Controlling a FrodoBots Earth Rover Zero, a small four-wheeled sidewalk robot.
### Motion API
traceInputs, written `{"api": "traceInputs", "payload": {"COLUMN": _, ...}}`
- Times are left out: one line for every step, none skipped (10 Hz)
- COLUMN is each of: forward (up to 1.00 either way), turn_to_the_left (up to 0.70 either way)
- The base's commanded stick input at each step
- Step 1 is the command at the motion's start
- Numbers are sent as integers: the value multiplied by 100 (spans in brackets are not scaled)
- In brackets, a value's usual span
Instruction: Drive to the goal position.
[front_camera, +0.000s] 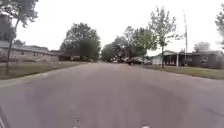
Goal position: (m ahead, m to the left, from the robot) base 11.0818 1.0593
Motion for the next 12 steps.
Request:
{"api": "traceInputs", "payload": {"forward": 69, "turn_to_the_left": 34}}
{"api": "traceInputs", "payload": {"forward": 69, "turn_to_the_left": 34}}
{"api": "traceInputs", "payload": {"forward": 69, "turn_to_the_left": 34}}
{"api": "traceInputs", "payload": {"forward": 70, "turn_to_the_left": 35}}
{"api": "traceInputs", "payload": {"forward": 70, "turn_to_the_left": 20}}
{"api": "traceInputs", "payload": {"forward": 70, "turn_to_the_left": 0}}
{"api": "traceInputs", "payload": {"forward": 70, "turn_to_the_left": 0}}
{"api": "traceInputs", "payload": {"forward": 70, "turn_to_the_left": 0}}
{"api": "traceInputs", "payload": {"forward": 70, "turn_to_the_left": 0}}
{"api": "traceInputs", "payload": {"forward": 70, "turn_to_the_left": 0}}
{"api": "traceInputs", "payload": {"forward": 70, "turn_to_the_left": 0}}
{"api": "traceInputs", "payload": {"forward": 70, "turn_to_the_left": 0}}
